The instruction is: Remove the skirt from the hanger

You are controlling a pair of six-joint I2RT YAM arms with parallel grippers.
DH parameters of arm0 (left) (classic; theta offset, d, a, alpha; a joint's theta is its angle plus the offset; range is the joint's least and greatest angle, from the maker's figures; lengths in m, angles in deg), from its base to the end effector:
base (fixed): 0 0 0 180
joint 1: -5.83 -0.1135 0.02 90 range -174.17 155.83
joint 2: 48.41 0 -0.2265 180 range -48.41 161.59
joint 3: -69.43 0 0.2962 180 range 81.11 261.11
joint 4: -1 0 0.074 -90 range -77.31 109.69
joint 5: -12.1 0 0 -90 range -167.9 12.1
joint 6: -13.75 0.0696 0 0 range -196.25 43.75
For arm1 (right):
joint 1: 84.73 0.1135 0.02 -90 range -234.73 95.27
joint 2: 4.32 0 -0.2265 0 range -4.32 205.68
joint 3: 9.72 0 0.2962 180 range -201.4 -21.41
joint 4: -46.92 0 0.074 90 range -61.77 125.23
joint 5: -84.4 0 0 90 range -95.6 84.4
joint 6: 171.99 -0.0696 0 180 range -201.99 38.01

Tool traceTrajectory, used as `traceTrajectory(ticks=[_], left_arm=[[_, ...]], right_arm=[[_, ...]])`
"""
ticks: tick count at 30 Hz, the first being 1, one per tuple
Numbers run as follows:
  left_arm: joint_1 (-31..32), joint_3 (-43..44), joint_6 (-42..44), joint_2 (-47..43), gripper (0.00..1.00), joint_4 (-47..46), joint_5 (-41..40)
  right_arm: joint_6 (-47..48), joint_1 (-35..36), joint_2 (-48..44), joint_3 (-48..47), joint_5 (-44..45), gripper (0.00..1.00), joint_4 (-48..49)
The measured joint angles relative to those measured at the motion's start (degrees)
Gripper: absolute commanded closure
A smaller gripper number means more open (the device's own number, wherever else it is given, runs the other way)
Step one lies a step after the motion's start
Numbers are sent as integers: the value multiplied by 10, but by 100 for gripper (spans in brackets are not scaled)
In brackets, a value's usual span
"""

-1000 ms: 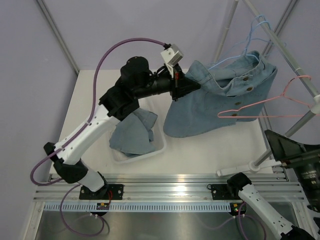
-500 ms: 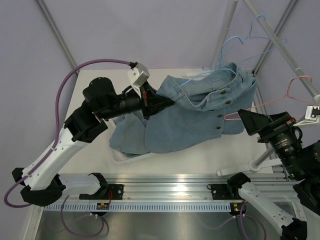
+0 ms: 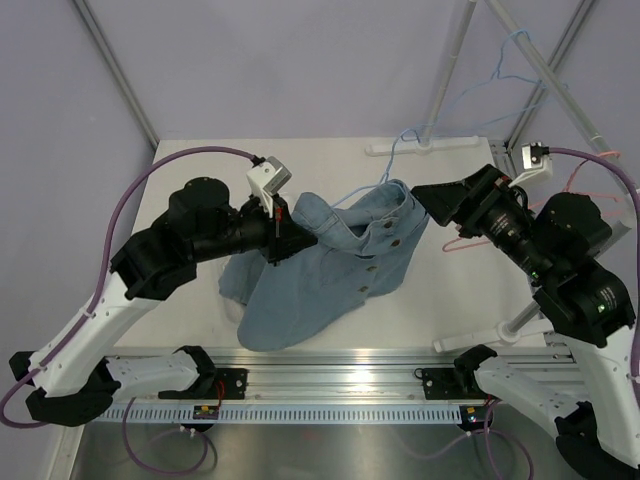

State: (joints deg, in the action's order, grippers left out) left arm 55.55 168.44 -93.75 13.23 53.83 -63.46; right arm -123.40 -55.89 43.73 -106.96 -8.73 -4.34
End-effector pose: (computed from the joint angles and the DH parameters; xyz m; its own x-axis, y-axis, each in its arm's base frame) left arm 0.1704 -0.2280 0.4549 -0.4332 0.0608 -0.8992 0.8010 0.4834 -0.3532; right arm 0.1782 0.1025 0.5010 -0.3739 0.5481 -0.7482 -0.3762 0.6478 0.6625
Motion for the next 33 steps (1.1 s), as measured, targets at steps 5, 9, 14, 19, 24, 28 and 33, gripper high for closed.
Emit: traceTrajectory(ticks=[5, 9, 14, 19, 24, 28, 33], left_arm=[[0, -9, -5, -18, 100, 35, -5], [0, -14, -8, -31, 100, 43, -5], [0, -14, -13, -33, 100, 49, -1], [0, -16, -17, -28, 100, 55, 3], [0, -17, -20, -21, 100, 55, 9], [0, -24, -23, -20, 100, 50, 17], [0, -31, -28, -19, 100, 49, 25]], right_arm=[[-6, 1, 27, 3, -25, 22, 28], [-5, 7, 46, 3, -25, 22, 39], [-1, 30, 77, 5, -18, 22, 46], [7, 54, 102, 10, 4, 22, 46], [16, 64, 109, 12, 22, 22, 46], [23, 71, 117, 12, 38, 24, 47], [31, 90, 133, 12, 68, 35, 46]])
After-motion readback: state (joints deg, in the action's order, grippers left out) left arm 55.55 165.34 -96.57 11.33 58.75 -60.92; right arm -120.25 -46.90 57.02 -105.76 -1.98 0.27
